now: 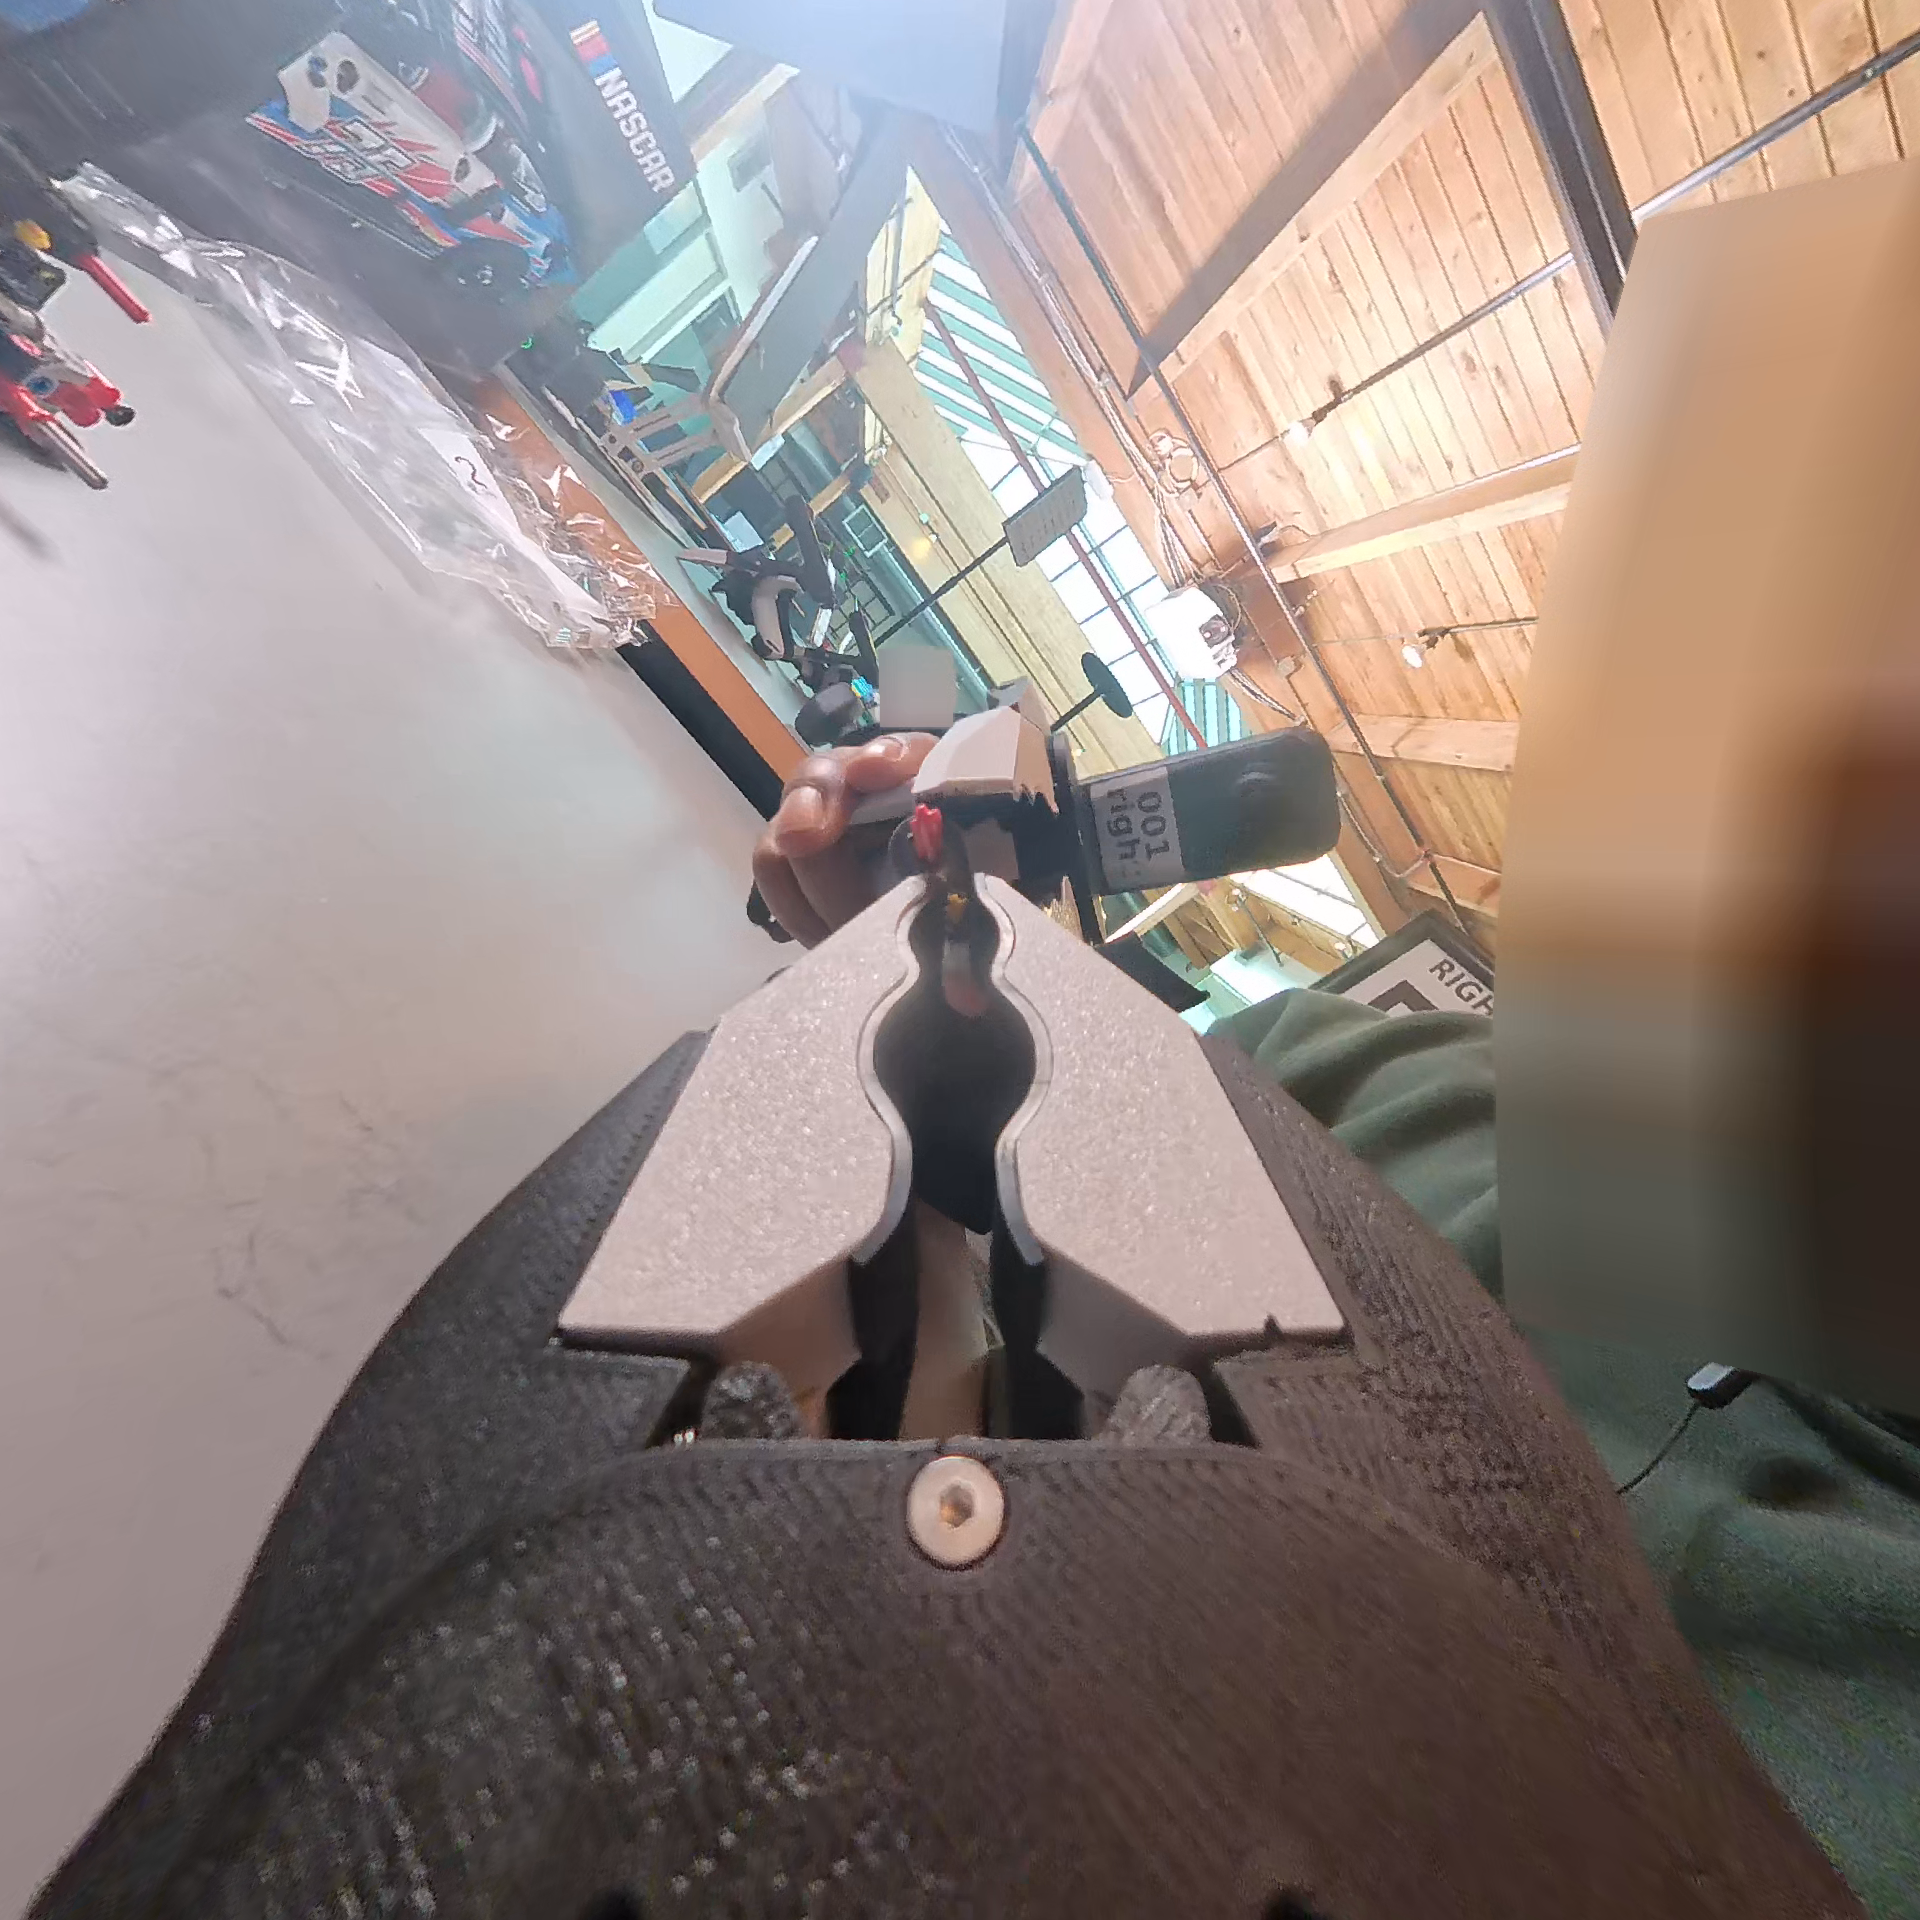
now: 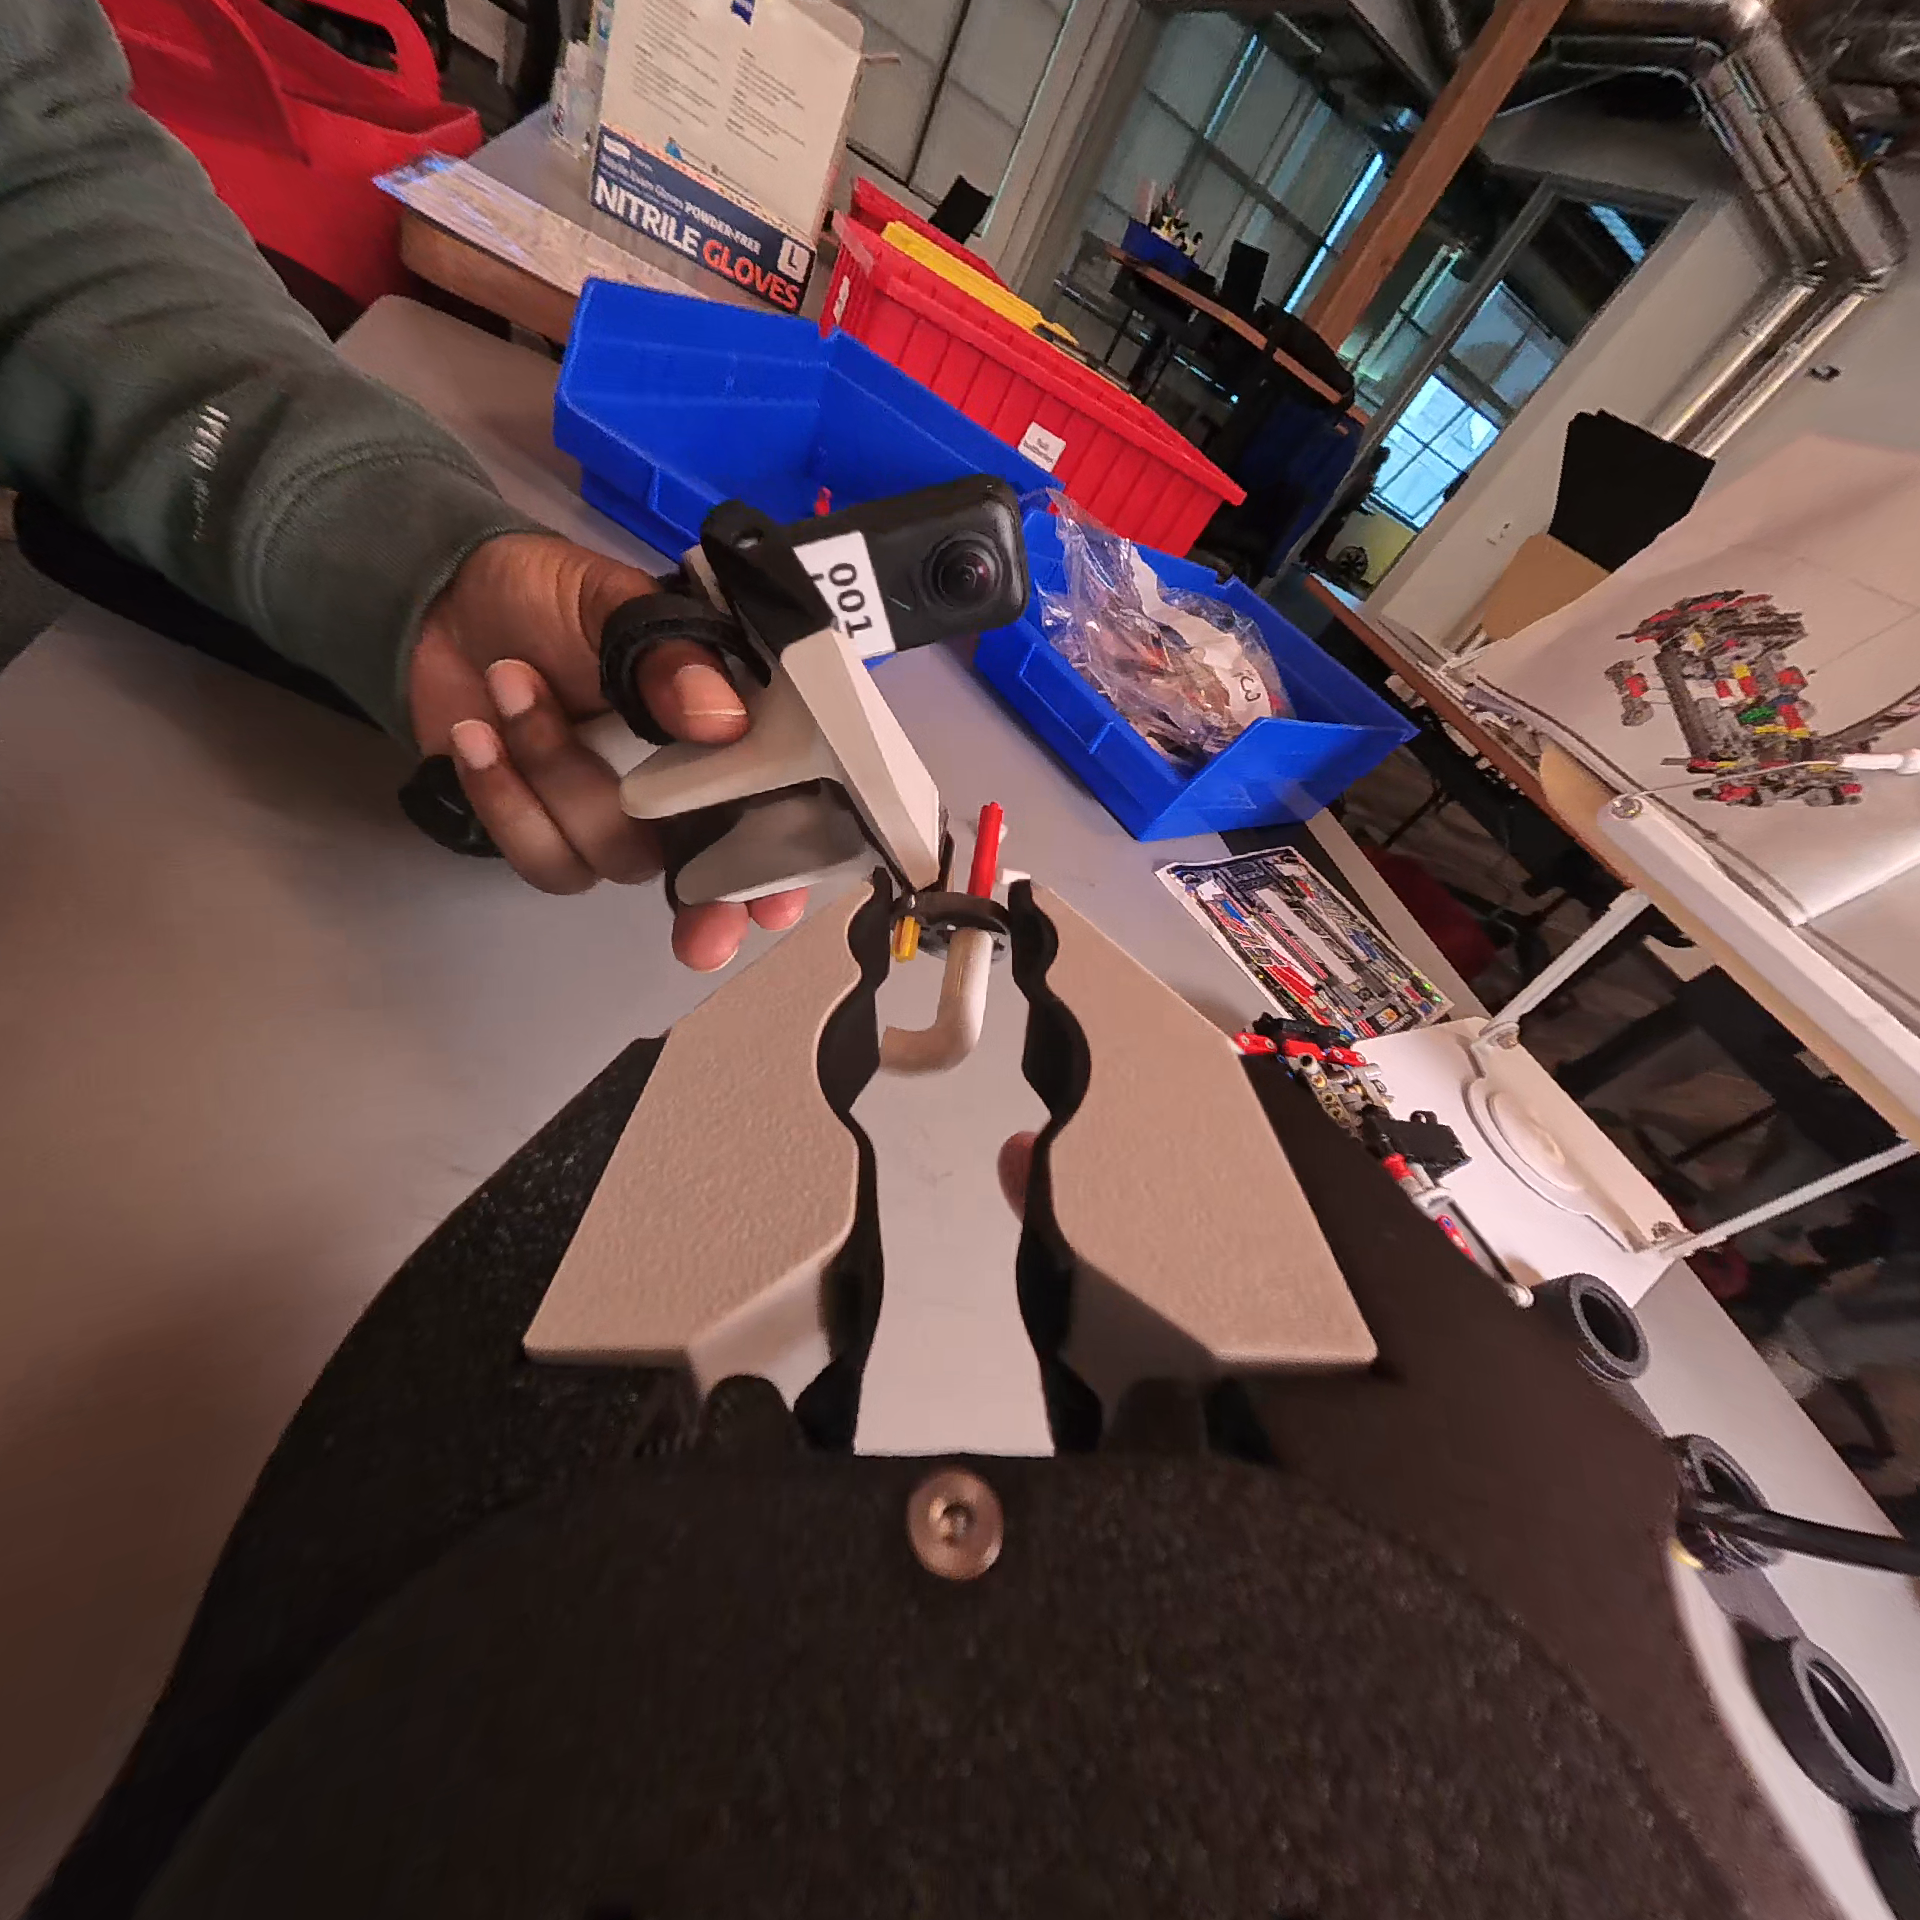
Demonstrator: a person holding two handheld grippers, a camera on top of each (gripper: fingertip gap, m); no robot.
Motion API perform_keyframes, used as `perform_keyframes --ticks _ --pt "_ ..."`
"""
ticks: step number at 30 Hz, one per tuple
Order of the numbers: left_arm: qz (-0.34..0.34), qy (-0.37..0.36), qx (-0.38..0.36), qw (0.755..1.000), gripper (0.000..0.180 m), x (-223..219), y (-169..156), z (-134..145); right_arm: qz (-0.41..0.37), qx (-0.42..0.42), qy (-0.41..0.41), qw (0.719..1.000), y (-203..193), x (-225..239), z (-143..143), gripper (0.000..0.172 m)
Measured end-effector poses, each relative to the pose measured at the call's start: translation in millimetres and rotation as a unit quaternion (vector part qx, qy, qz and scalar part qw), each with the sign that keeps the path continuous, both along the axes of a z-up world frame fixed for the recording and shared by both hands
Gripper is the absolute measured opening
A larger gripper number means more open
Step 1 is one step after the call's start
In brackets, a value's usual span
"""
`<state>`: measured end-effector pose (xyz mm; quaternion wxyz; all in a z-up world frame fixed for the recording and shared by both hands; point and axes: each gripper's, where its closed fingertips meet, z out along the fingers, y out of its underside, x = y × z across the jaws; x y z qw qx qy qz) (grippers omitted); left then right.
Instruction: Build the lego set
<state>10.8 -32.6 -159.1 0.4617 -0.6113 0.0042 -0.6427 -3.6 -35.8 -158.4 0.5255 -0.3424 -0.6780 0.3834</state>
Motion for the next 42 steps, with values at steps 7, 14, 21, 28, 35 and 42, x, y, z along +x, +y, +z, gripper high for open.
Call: perform_keyframes --ticks 7,14,21,28,35,42 --pt "-0.021 0.028 0.021 0.999 0.001 6 -6 6 0.031 0.022 0.015 0.999 -6 6 7 0.019" --pt "-0.034 0.042 0.026 0.998 0.001 10 -10 8 0.049 0.039 0.006 0.998 -10 11 8 0.019" --pt "-0.038 0.041 0.026 0.998 0.001 10 -12 8 0.056 0.050 0.001 0.997 -12 14 8 0.019" --pt "0.000 0.044 0.038 0.998 0.001 -16 -6 12 0.047 0.068 0.017 0.996 -2 24 14 0.000" --pt "0.009 0.073 0.060 0.996 0.001 -8 -8 13 0.054 0.007 0.018 0.998 -2 22 20 0.033" --pt "-0.004 0.078 0.089 0.993 0.001 10 -16 16 0.069 -0.068 0.008 0.995 -12 13 14 0.023"
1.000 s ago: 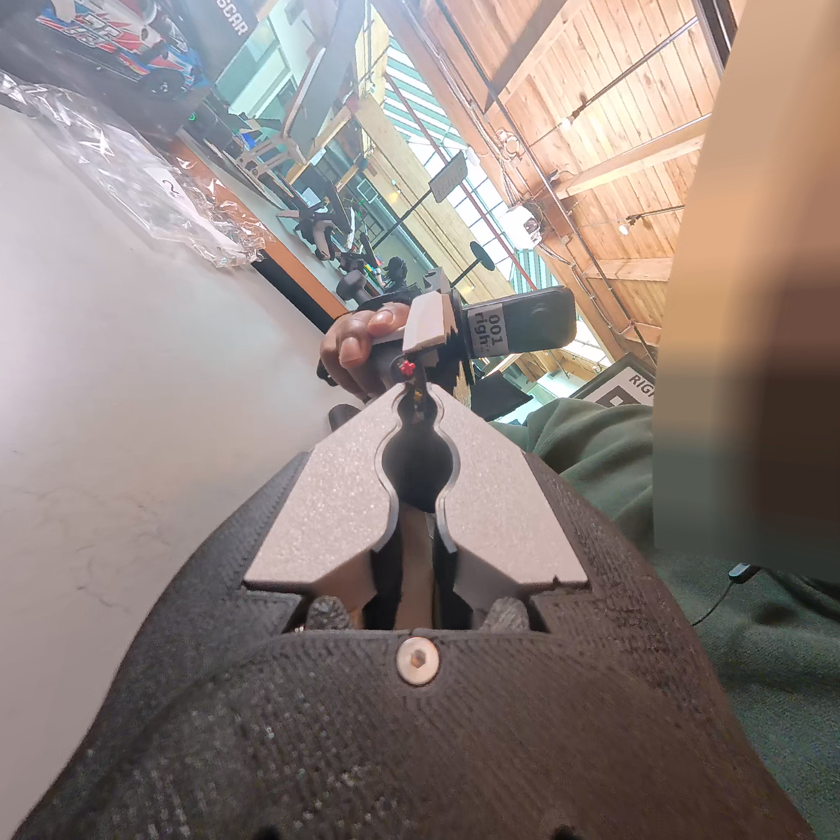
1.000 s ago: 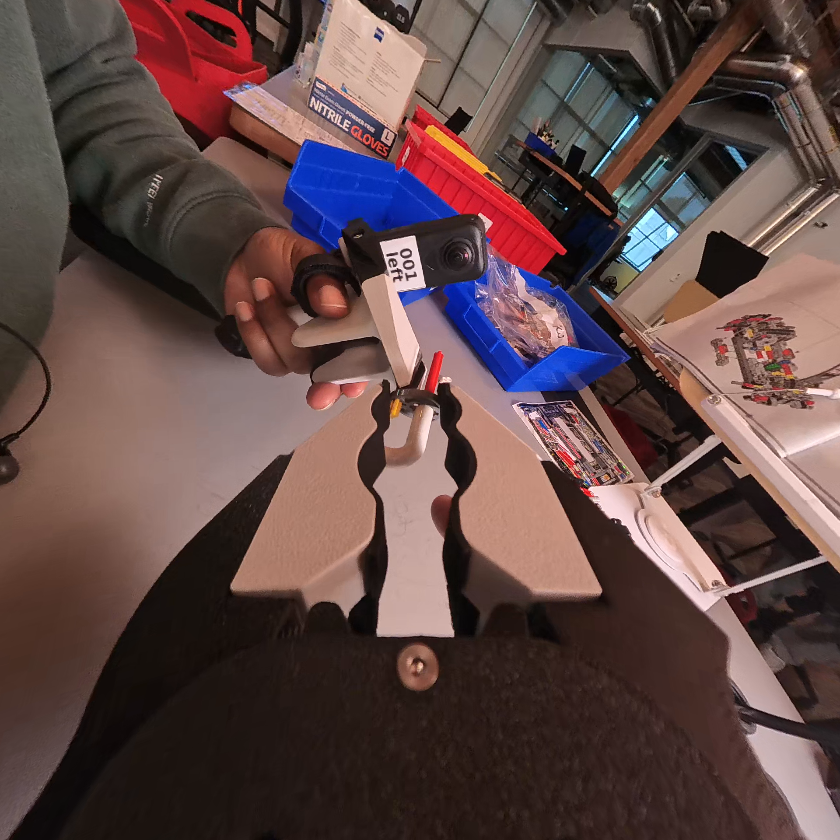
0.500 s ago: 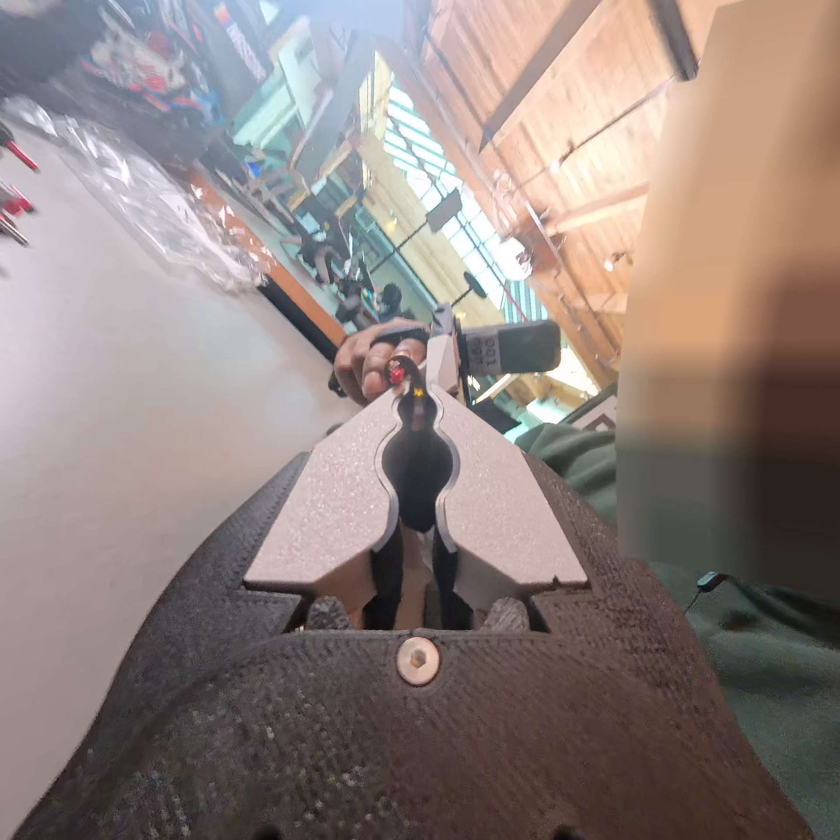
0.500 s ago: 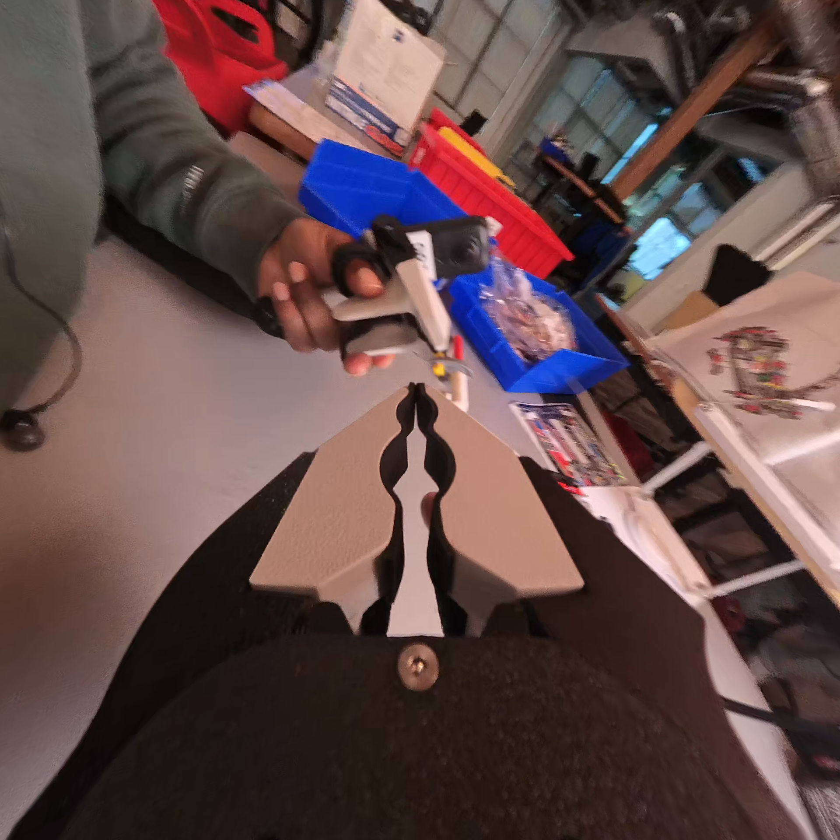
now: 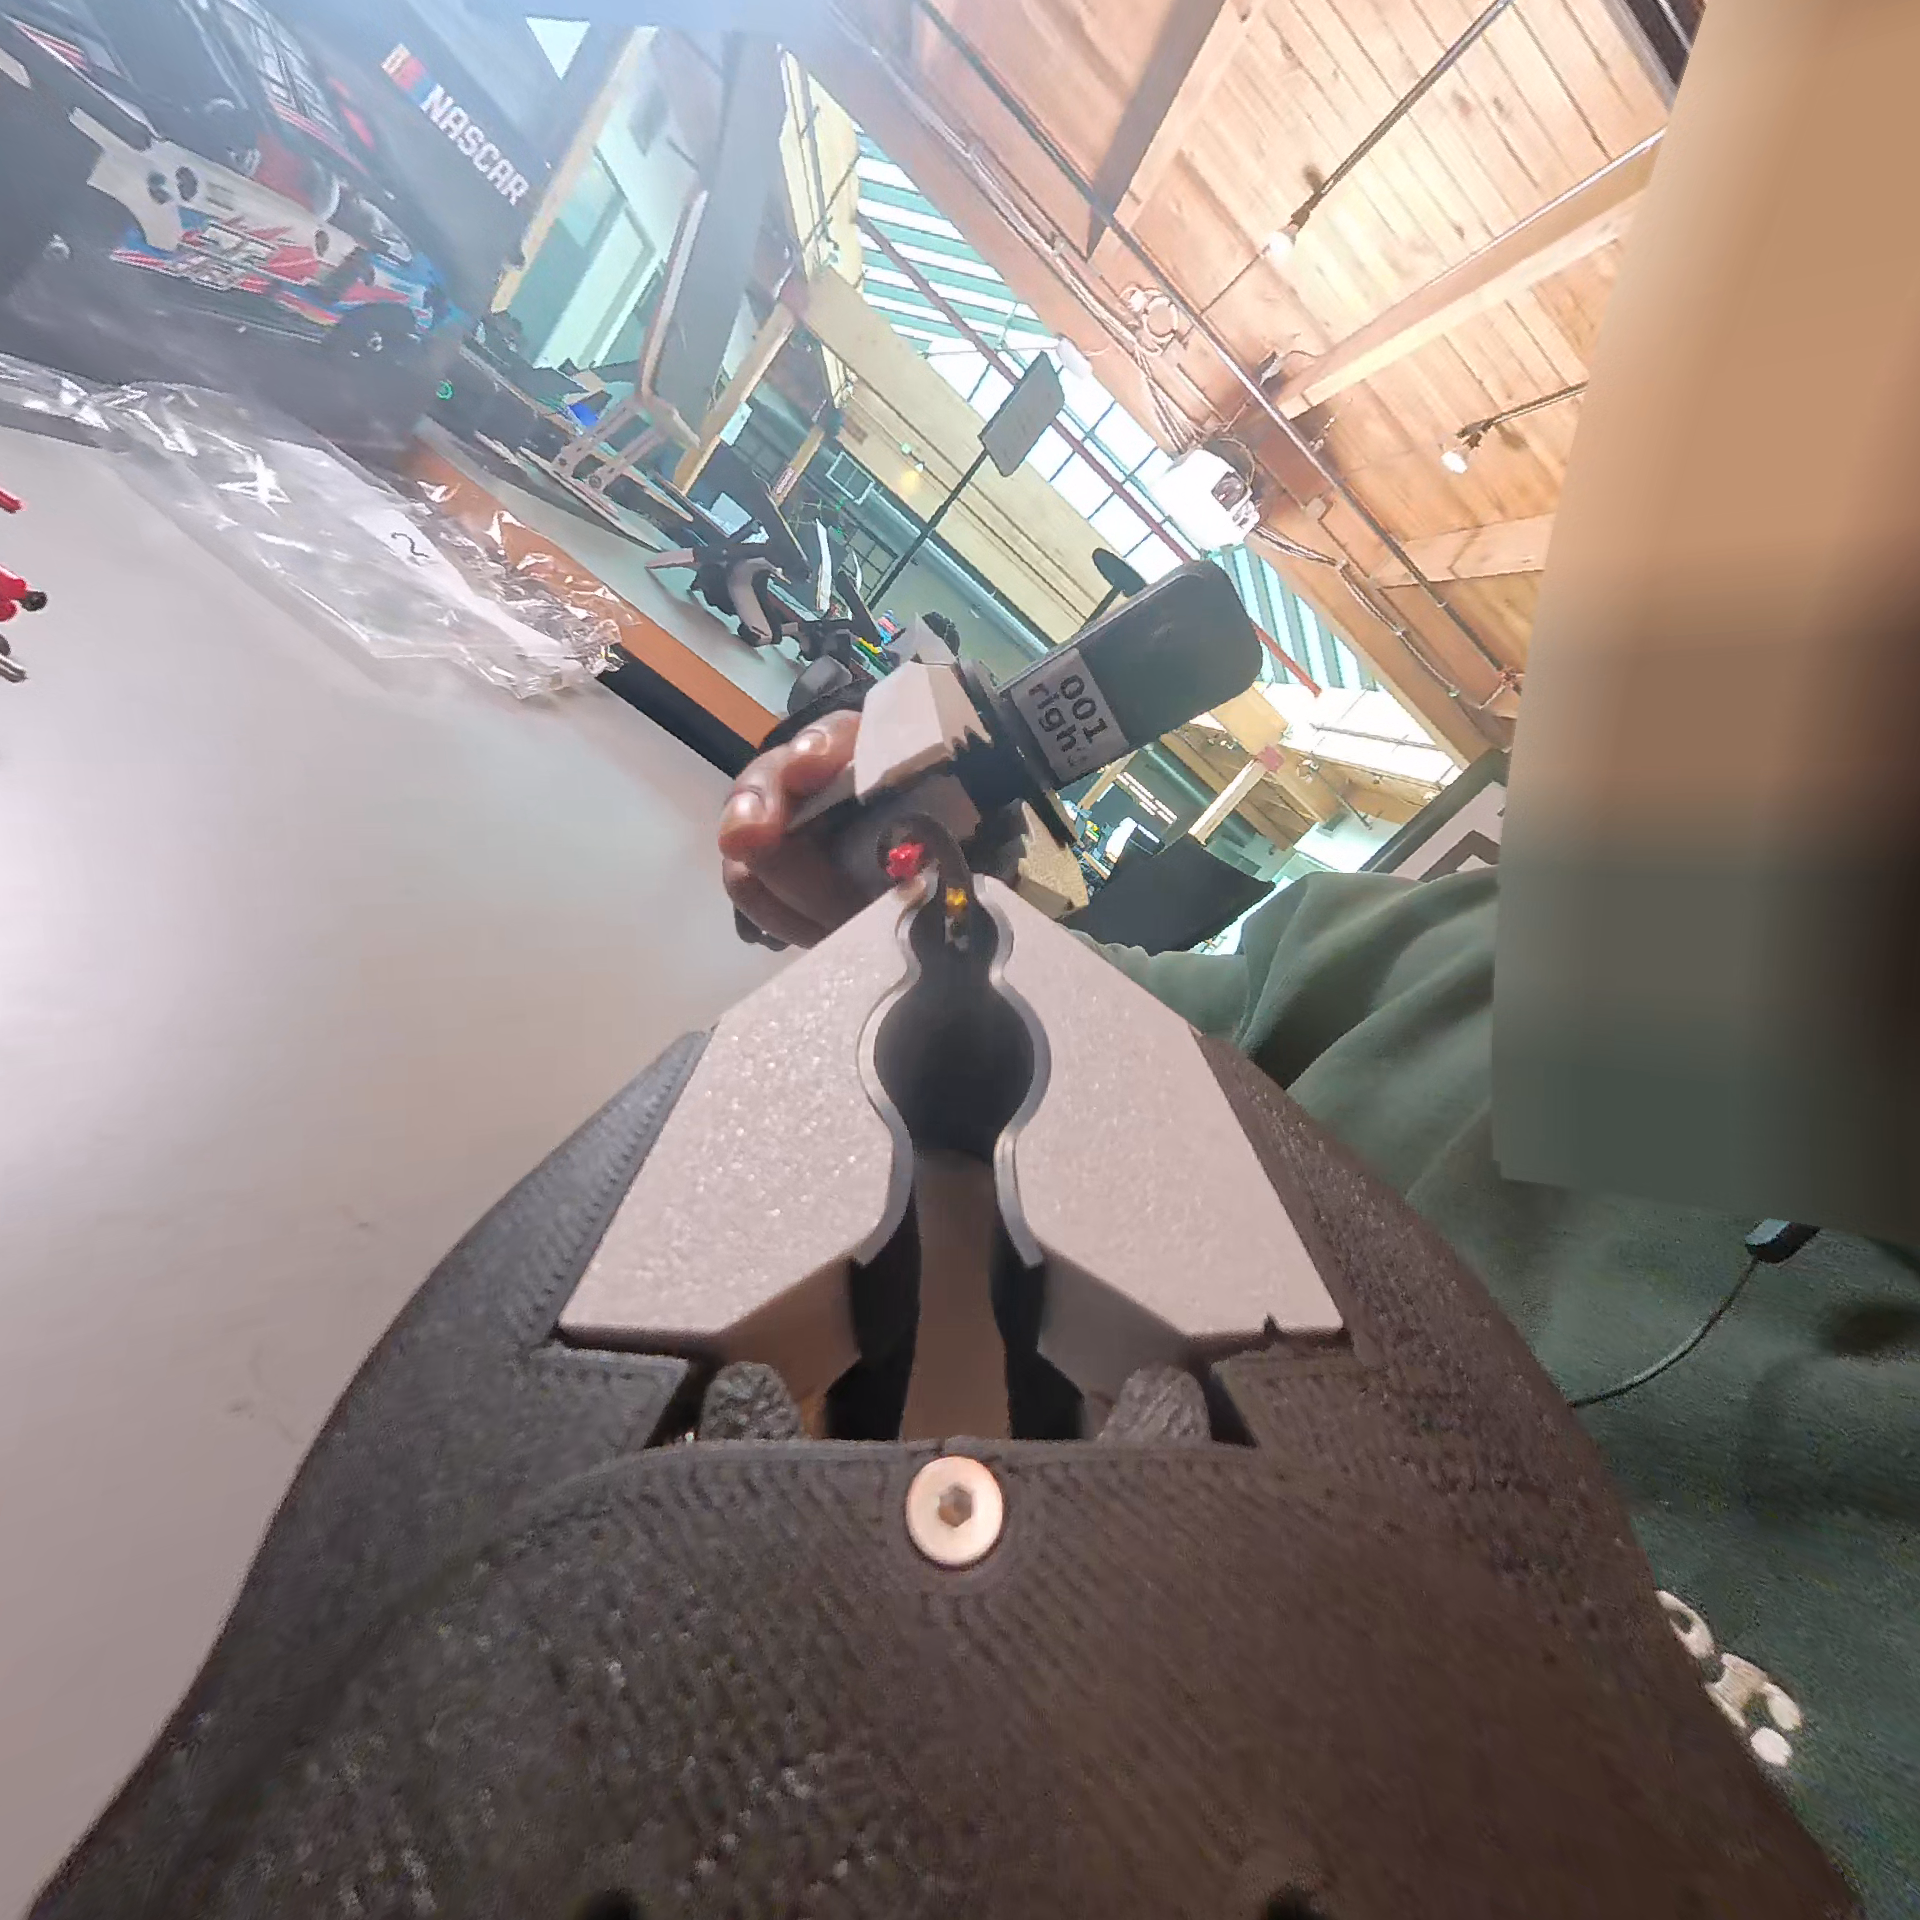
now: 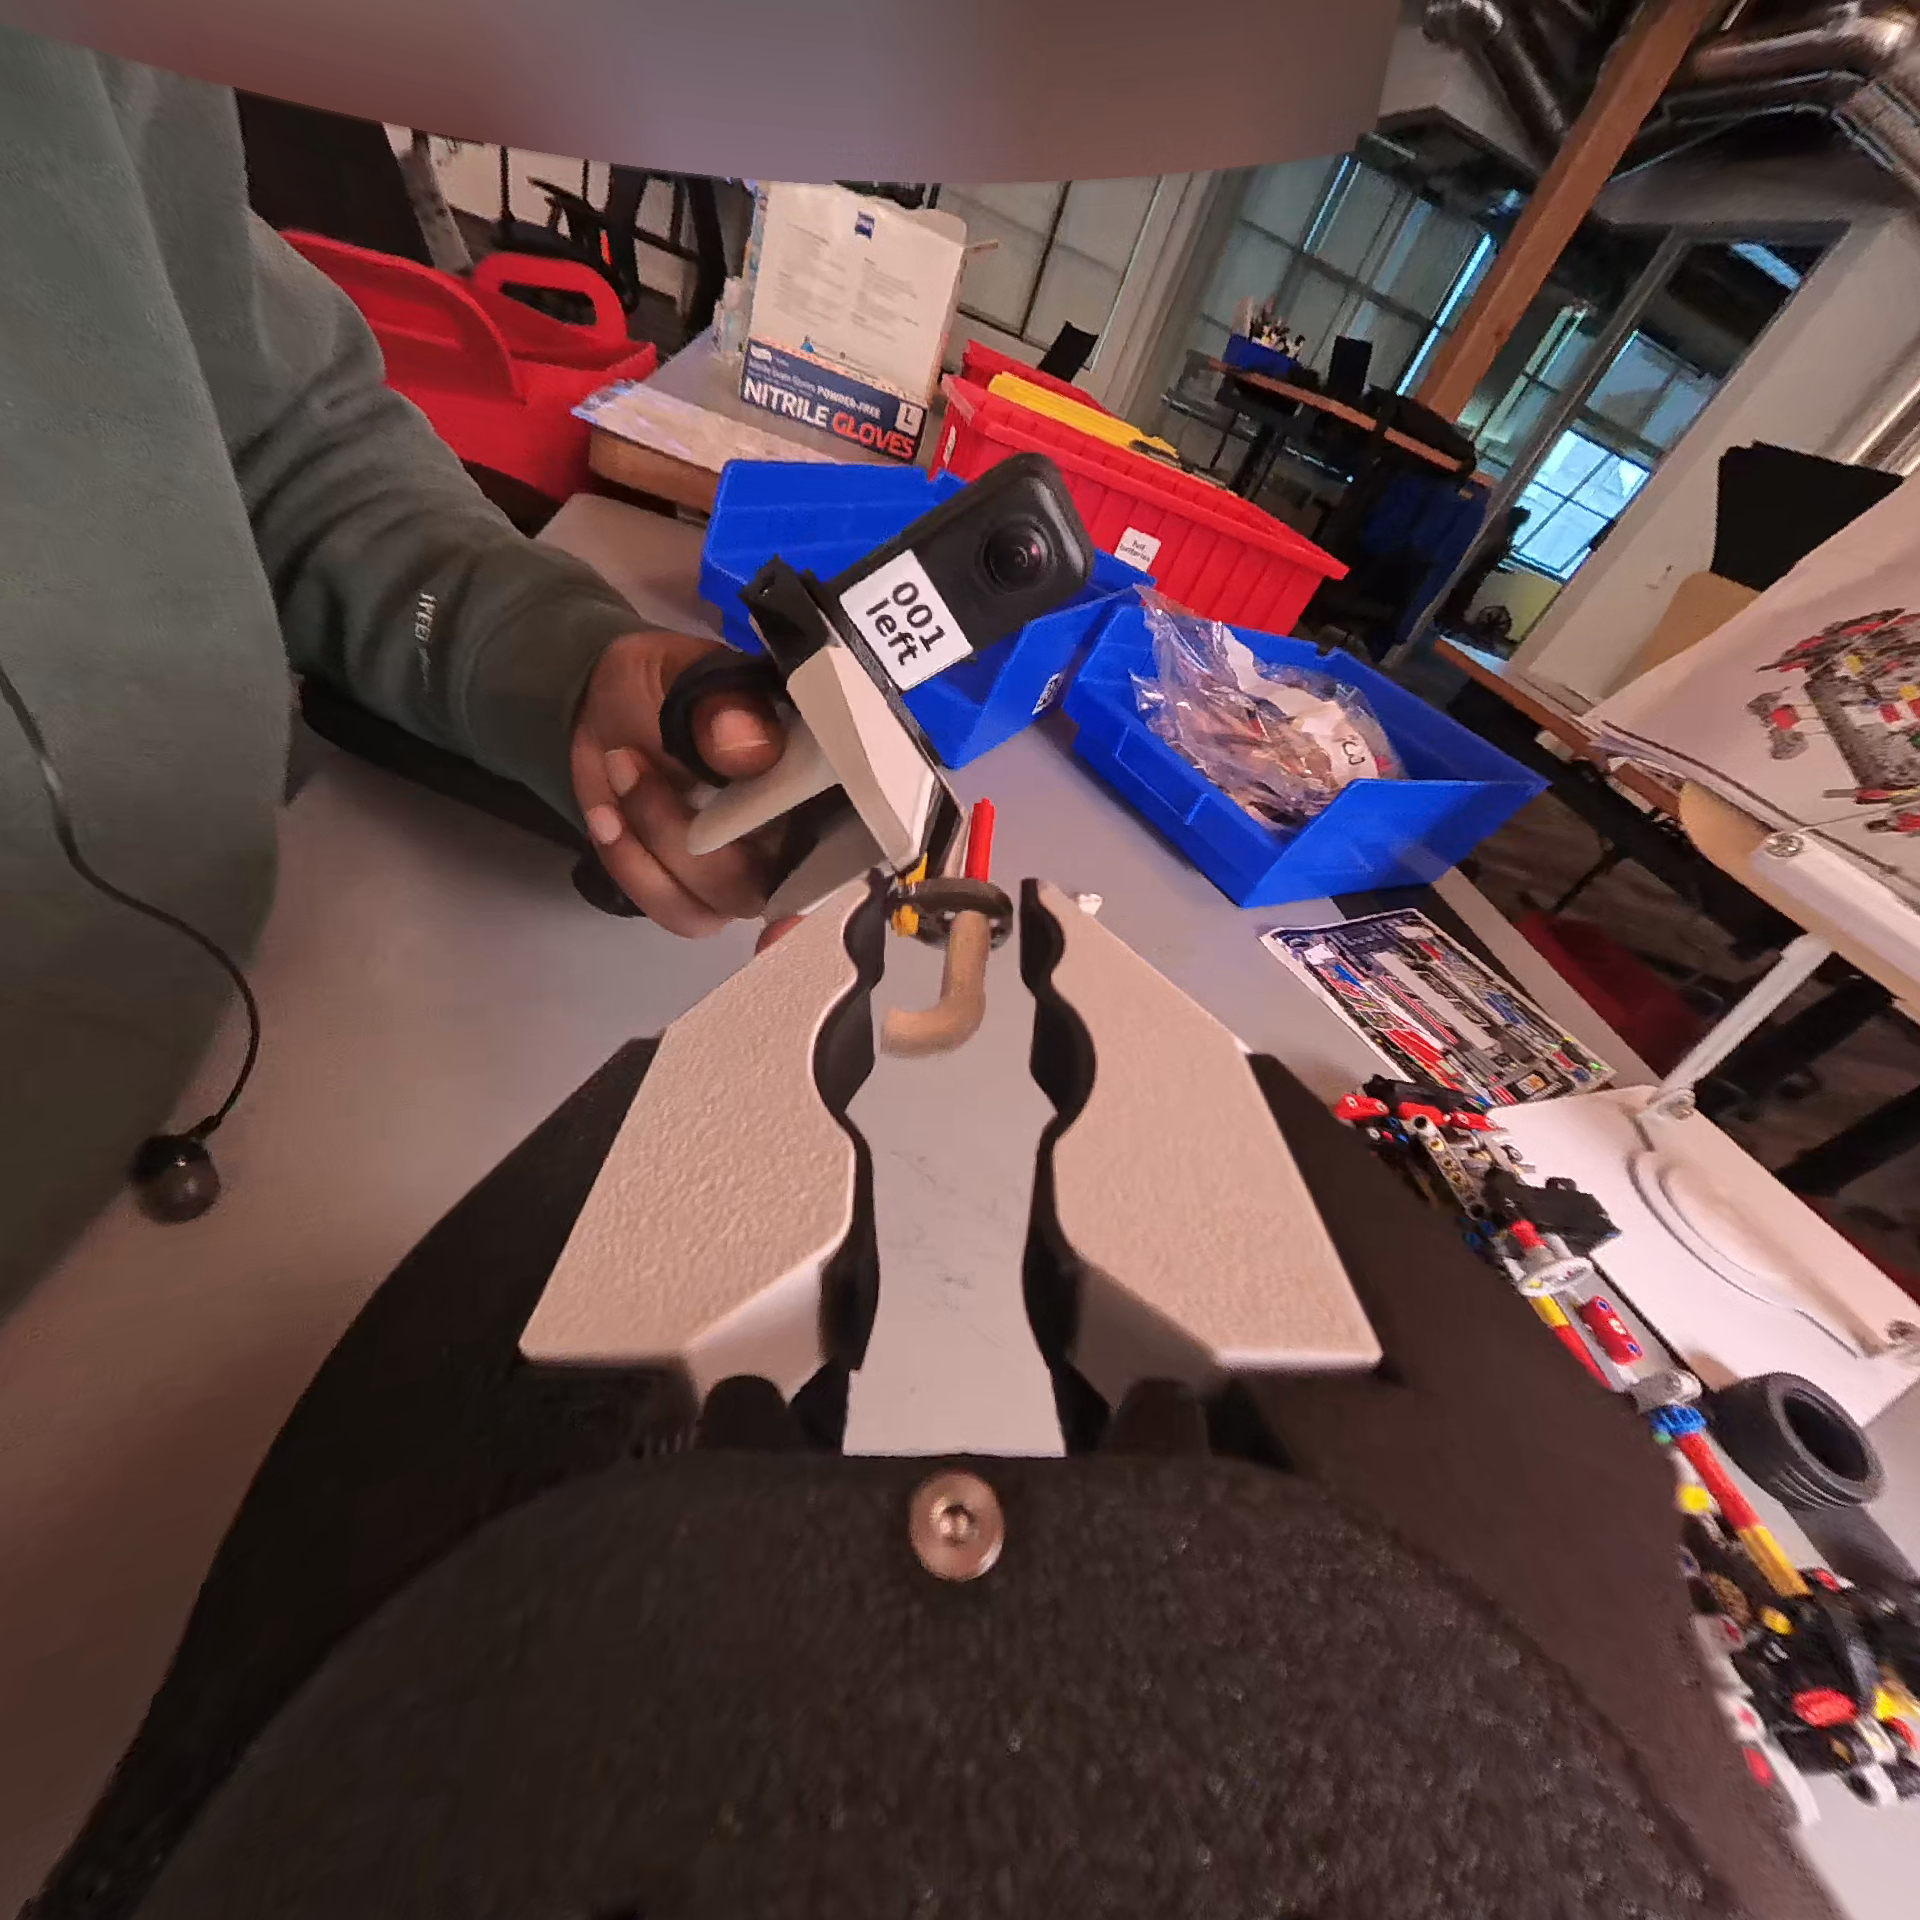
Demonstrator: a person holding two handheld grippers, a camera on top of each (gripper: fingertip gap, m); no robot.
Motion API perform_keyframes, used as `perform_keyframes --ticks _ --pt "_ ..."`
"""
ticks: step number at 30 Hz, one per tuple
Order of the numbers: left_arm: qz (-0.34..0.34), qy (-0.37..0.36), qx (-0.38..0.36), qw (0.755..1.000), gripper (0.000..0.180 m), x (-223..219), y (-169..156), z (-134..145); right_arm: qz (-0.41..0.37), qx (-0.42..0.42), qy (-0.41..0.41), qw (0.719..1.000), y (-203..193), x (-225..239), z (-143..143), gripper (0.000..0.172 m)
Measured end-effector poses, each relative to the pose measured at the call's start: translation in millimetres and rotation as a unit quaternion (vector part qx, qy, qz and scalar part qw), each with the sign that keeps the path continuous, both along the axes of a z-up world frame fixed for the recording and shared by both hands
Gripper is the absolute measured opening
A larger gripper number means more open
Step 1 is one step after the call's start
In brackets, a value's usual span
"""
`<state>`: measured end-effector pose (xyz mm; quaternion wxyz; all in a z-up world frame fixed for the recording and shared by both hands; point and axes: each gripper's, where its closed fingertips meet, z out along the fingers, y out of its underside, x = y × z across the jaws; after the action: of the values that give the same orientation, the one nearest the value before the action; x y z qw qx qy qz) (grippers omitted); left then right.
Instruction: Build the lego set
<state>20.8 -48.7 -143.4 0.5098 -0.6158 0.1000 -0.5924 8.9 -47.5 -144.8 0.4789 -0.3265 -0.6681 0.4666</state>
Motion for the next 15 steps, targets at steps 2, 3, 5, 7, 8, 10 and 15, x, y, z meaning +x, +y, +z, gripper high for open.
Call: perform_keyframes --ticks 2,3,5,7,8,10,15 --pt "0.002 -0.001 0.005 1.000 0.001 -0.4 -0.4 1.7 -0.006 0.011 -0.003 1.000 0.0 -0.9 -1.3 0.022" --pt "0.002 -0.001 0.007 1.000 0.001 -0.6 -0.7 2.3 -0.005 0.008 -0.002 1.000 -0.5 -0.8 -0.7 0.022" --pt "0.003 0.000 0.008 1.000 0.001 -0.5 -0.9 2.1 -0.007 0.008 -0.003 1.000 -0.3 -0.9 -0.9 0.022" --pt "0.004 0.002 0.009 1.000 0.001 -0.7 -0.9 2.0 -0.010 0.012 -0.001 1.000 -0.3 -1.0 -0.5 0.021" --pt "0.005 0.004 0.010 1.000 0.001 -0.9 -0.9 2.0 -0.011 0.015 0.000 1.000 0.0 -0.9 -0.6 0.021" --pt "0.008 0.014 0.014 1.000 0.001 -0.6 -1.0 2.1 -0.006 0.019 0.004 1.000 -0.2 0.0 -0.1 0.021" --pt "-0.006 0.016 0.013 1.000 0.001 1.1 -4.2 3.4 0.005 0.031 0.011 0.999 -3.1 2.4 1.3 0.021"
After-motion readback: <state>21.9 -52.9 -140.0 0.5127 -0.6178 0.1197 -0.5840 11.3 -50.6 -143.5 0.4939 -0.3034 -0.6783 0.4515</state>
